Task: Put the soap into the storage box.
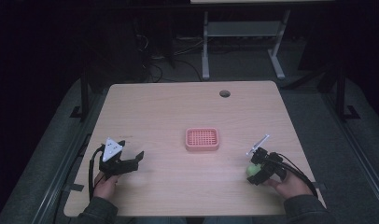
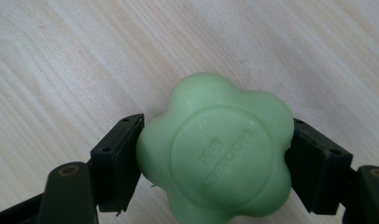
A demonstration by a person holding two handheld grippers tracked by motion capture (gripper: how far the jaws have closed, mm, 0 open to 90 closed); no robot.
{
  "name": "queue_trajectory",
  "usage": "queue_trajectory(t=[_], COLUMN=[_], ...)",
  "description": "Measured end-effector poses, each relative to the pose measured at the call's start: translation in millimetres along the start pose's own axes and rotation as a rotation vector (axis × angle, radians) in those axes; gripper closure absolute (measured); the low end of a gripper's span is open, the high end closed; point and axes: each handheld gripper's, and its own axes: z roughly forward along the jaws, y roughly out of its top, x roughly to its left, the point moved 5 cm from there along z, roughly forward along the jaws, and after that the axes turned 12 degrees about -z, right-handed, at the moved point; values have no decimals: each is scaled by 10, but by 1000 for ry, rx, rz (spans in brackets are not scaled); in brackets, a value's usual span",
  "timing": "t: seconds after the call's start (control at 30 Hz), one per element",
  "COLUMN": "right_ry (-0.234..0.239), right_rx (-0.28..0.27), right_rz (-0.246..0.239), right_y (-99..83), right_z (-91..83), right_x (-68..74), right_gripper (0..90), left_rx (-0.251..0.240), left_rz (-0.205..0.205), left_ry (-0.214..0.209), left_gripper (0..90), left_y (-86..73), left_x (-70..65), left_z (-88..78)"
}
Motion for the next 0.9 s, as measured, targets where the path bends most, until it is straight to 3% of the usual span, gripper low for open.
queue_trajectory(t=[0.4,0.9], right_ry=[-11,-19], right_rx=[-39,-49], right_rz=[-10,-90], right_y=[22,356], right_z=[-84,-214], right_x=[4,0], right_gripper=[264,263], left_rx=[-3,-7], left_rz=[4,-10], left_ry=[-2,-8], left_gripper=[143,143], left_y=[5,6], left_x=[4,-5], left_z=[-8,2])
